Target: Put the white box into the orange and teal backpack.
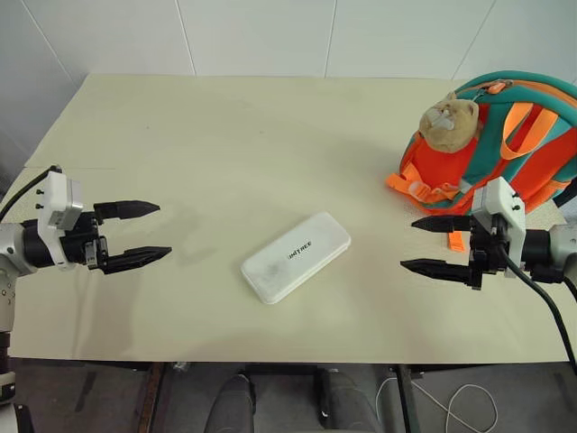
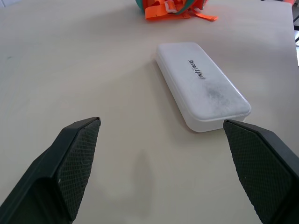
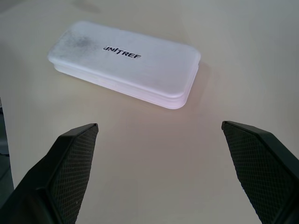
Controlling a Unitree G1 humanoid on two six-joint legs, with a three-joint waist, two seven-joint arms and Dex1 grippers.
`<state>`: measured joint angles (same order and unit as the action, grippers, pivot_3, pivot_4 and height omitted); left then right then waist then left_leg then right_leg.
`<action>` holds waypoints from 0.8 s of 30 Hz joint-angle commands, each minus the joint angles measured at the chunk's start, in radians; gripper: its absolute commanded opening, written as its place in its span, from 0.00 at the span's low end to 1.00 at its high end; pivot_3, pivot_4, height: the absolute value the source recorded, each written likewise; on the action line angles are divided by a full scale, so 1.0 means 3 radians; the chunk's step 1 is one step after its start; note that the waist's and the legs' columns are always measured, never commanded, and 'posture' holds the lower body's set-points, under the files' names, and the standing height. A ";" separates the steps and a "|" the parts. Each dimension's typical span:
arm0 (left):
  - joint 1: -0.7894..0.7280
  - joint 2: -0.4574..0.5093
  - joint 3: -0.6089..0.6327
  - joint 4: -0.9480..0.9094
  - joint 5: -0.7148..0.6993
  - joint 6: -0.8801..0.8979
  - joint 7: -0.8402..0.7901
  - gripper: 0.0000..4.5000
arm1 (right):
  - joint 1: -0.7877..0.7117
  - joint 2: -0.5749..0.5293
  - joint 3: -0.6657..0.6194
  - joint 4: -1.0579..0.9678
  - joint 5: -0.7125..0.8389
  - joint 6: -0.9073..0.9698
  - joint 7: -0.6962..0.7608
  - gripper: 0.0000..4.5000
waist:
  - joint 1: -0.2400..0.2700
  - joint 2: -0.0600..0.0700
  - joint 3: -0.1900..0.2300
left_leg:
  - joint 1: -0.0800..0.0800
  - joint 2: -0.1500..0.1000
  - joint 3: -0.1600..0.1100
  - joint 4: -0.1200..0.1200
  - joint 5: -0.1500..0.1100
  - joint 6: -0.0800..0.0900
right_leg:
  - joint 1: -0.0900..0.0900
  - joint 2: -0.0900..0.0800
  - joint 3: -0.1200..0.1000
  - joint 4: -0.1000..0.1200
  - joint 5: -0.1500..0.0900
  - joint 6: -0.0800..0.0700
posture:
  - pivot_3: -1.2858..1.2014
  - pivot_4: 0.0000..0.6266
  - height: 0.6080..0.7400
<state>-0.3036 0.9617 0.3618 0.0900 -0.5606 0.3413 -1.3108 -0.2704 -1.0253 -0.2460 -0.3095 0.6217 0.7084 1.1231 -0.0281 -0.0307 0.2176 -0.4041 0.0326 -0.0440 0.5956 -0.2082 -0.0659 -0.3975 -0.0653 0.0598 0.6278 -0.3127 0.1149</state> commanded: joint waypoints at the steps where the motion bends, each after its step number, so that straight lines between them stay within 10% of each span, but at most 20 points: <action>1: -0.0066 -0.0018 -0.0002 -0.0068 -0.0047 -0.0005 0.0032 1.00 | -0.0045 -0.0045 -0.0130 -0.0099 0.0086 0.0023 -0.0040 1.00 | -0.0005 0.0000 0.0000 | 0.0000 0.0000 0.0000 0.0000 0.0000 0.0000 | 0.0000 0.0000 0.0000 0.0000 0.0000 0.0000 | 0.52 0.24 1.00; 15: -0.0127 -0.0080 -0.0131 -0.0084 0.0050 -0.0004 0.0205 1.00 | -0.0360 0.0172 0.0214 -0.0090 -0.0001 0.0056 -0.0318 1.00 | -0.0011 0.0000 0.0000 | 0.0000 0.0001 0.0001 0.0003 0.0000 0.0000 | 0.0000 0.0002 0.0002 0.0000 0.0012 0.0020 | 0.52 0.24 1.00; 24: -0.0197 -0.0069 -0.0272 -0.0109 0.0079 0.0082 0.0168 0.44 | -0.0479 0.0344 0.0329 -0.0020 -0.0086 0.0037 -0.0511 0.41 | -0.0001 0.0000 0.0000 | -0.0001 0.0001 0.0001 0.0003 0.0000 0.0000 | 0.0000 0.0002 0.0002 0.0000 0.0012 0.0021 | 0.52 0.24 1.00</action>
<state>-0.3476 0.9202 0.2704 0.0652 -0.5407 0.3799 -1.2502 -0.4017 -0.9253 -0.1287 -0.3067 0.5925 0.7250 0.9767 -0.0285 -0.0307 0.2176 -0.4043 0.0330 -0.0437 0.5965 -0.2083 -0.0658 -0.3976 -0.0646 0.0603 0.6278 -0.3091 0.1211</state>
